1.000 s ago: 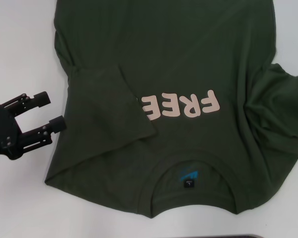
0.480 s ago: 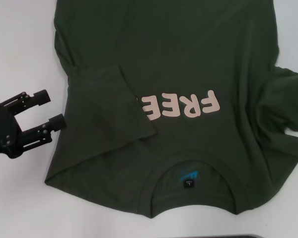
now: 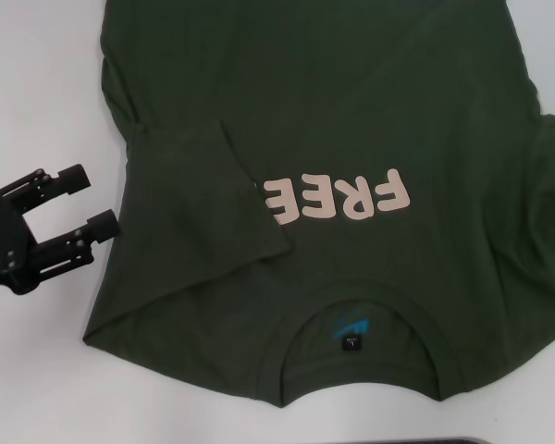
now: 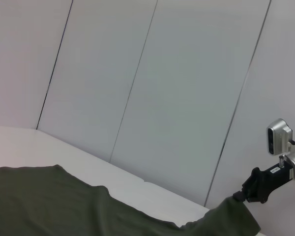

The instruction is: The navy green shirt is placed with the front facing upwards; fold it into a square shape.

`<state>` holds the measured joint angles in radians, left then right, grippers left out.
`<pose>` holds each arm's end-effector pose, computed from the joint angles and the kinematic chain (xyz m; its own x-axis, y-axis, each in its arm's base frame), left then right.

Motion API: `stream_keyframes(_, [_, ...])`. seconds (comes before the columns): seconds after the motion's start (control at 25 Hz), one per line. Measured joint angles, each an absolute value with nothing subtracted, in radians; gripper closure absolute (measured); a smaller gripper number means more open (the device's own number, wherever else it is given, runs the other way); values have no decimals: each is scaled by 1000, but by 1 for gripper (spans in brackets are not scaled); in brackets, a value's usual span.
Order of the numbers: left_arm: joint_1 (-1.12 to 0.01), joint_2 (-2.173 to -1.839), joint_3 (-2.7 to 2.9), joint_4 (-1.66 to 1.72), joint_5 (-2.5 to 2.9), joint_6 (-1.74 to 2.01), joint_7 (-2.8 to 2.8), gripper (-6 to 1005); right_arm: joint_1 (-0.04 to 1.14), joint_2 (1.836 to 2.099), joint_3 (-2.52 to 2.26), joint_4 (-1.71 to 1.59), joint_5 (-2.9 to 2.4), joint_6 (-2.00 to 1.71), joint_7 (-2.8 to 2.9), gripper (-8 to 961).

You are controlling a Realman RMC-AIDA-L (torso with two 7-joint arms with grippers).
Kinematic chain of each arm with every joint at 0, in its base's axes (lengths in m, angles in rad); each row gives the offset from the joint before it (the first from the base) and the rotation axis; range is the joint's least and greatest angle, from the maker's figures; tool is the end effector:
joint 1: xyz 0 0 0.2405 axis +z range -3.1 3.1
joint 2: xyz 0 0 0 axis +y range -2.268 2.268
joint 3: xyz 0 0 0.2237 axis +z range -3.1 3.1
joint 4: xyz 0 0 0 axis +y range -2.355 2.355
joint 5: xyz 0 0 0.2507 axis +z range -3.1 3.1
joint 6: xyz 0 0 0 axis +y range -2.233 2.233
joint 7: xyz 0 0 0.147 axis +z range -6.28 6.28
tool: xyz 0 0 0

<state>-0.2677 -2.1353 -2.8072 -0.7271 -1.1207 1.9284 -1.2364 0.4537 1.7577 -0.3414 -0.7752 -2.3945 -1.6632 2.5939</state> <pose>-0.3191 0.2388 0.0555 0.6161 0.2916 0.7317 0.5528 -0.8218 -0.1379 0.3678 0.3169 0.2034 -0.1576 -0.8339 -0.5290 -0.9850 0.1706 0.0245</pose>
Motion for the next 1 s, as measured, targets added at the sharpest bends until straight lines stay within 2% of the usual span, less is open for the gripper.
stream_keyframes(0.76, [-256, -2136, -2807, -722, -1122, 1942, -1236, 218, 476, 1752, -334, -857, -2400, -1706, 2642, 935])
stream_keyframes(1.0, [-256, -2137, -2807, -724, -1123, 1942, -1236, 218, 499, 1769, -346, -839, -2399, -1760, 2636, 934])
